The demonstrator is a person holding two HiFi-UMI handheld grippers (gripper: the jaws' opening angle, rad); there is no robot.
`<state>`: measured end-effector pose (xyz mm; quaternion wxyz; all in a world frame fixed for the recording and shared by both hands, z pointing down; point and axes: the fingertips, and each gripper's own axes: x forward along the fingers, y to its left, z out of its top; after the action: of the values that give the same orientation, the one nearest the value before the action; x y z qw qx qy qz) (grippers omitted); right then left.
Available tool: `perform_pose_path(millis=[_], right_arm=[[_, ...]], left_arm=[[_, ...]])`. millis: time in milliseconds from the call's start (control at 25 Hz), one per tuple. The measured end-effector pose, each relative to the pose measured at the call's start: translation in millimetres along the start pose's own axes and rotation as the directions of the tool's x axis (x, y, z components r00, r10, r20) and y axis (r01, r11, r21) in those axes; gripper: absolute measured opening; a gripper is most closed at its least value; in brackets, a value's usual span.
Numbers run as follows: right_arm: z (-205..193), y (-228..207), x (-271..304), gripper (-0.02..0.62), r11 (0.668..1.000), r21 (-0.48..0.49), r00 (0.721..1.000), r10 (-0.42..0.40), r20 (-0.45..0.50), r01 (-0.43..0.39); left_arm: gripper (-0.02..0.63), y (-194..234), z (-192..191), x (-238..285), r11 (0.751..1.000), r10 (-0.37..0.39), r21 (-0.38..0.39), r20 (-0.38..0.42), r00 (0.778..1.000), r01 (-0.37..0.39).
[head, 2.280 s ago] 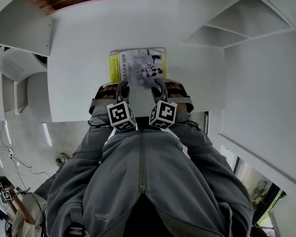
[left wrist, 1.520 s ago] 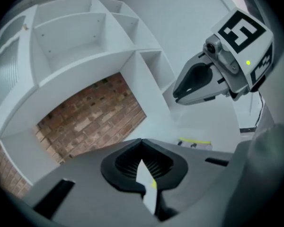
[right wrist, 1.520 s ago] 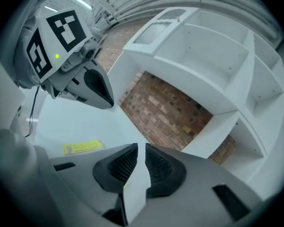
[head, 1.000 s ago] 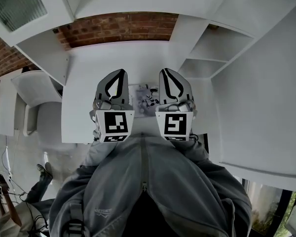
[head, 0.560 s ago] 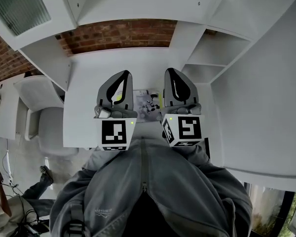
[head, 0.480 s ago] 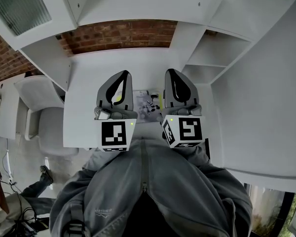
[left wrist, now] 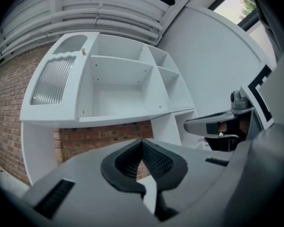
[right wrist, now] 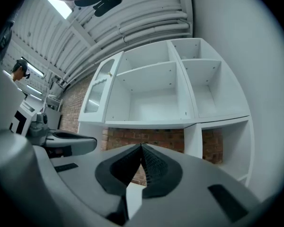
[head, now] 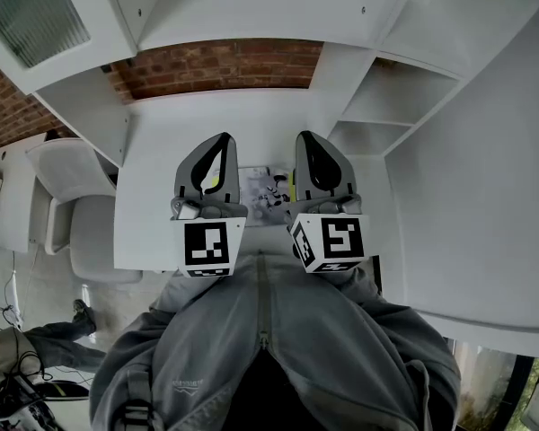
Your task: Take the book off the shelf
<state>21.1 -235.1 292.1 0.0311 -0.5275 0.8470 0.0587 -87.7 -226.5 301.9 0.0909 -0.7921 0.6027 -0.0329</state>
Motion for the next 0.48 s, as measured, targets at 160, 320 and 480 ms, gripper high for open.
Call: perform_pose_path(millis=[160, 320, 480], right_arm=[[-5, -2, 5, 0.026, 1.000, -0.005, 1.000, 0.002, -0.010, -0.002], [-11, -1, 12, 0.026, 1.000, -0.016, 0.999, 0.016, -0.032, -0.016], [-13, -2, 17, 0.026, 1.000, -0.012, 0.999, 0.028, -0.029, -0.028]], left_arm=[[0.006, 0, -3, 5, 1.000, -0.003, 0.000, -0.009, 1.000, 0.003], [0.008, 0, -6, 10, 1.000, -0.004, -0.001, -0.017, 1.000, 0.004], [0.008, 1, -10, 15, 1.000, -0.005, -0.003, -0.024, 1.000, 0.005]])
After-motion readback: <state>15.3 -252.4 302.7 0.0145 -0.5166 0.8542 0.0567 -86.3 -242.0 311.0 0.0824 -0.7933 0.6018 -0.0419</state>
